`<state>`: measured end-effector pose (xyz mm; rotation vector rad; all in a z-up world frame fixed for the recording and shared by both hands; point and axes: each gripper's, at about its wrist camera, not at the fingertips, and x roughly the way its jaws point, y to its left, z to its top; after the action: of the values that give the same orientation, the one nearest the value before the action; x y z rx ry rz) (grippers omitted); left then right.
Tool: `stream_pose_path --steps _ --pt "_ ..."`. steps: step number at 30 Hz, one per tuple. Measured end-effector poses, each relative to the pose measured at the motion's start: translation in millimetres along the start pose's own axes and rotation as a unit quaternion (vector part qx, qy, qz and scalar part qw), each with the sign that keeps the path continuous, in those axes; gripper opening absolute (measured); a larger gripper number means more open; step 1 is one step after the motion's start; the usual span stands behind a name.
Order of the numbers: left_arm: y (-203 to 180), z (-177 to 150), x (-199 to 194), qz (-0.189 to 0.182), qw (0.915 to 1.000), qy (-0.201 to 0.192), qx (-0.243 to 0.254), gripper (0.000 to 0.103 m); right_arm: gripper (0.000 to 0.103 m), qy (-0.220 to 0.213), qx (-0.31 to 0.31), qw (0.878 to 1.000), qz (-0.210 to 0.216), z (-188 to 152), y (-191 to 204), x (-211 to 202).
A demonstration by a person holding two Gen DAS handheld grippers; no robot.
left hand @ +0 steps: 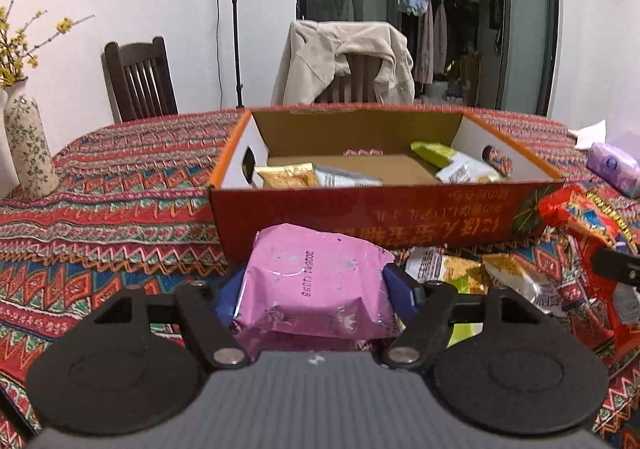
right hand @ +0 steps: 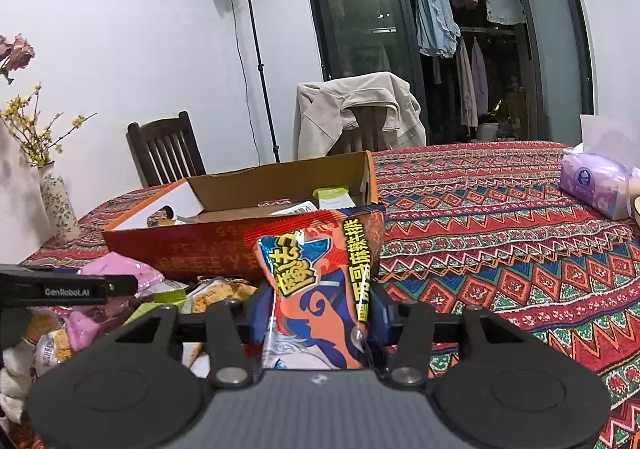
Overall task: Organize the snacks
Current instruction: 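Carry both packets into the orange box and open both tools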
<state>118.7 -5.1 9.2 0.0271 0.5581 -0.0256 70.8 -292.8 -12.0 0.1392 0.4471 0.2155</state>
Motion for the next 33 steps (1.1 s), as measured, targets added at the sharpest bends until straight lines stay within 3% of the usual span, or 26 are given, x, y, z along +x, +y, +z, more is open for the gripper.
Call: stream_pose_path --steps 8,15,23,33 --pt "3 12 -23 -0.008 0.9990 -0.042 -0.014 0.073 0.049 -0.018 -0.009 1.000 0.004 11 9 -6" --pt "0 40 -32 -0.013 0.9958 -0.086 -0.026 0.073 0.049 -0.050 -0.030 0.998 0.010 41 24 -4" --pt "-6 84 -21 -0.011 0.9903 -0.128 -0.052 0.073 0.049 -0.084 -0.033 0.996 0.021 94 39 17" --pt "-12 123 18 0.004 0.9865 -0.145 -0.076 0.073 0.049 -0.074 -0.024 0.997 0.010 133 46 76"
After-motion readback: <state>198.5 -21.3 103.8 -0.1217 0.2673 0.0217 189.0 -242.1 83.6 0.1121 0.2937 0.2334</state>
